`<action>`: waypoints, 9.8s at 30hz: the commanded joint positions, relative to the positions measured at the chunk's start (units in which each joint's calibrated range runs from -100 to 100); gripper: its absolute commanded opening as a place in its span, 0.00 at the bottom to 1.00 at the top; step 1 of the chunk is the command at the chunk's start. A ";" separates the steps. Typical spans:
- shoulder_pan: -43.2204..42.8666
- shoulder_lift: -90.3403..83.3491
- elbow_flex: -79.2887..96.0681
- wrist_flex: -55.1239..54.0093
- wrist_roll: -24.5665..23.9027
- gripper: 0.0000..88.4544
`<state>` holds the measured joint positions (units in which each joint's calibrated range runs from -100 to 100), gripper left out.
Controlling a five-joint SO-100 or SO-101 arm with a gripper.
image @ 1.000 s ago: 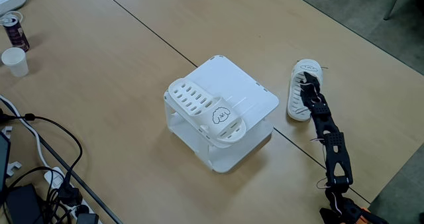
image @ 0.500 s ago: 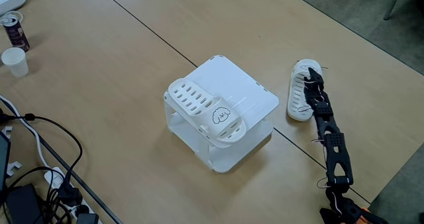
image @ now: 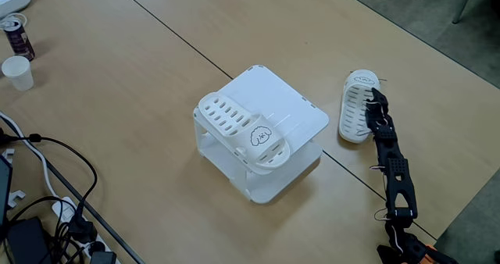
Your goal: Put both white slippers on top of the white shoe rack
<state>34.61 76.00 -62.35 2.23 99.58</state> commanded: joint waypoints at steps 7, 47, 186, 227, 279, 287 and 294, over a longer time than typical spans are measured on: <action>2.56 -0.15 -3.28 -0.33 0.42 0.01; 0.84 -16.64 -24.57 55.58 0.42 0.01; -7.14 -63.76 62.58 90.35 0.42 0.01; -5.33 -41.12 13.77 67.57 0.42 0.14; -1.55 -47.86 32.36 43.58 0.42 0.01; -2.78 -70.91 59.60 50.31 0.42 0.01; -7.80 -86.90 83.15 50.05 0.42 0.01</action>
<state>29.44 3.01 12.58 52.27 99.58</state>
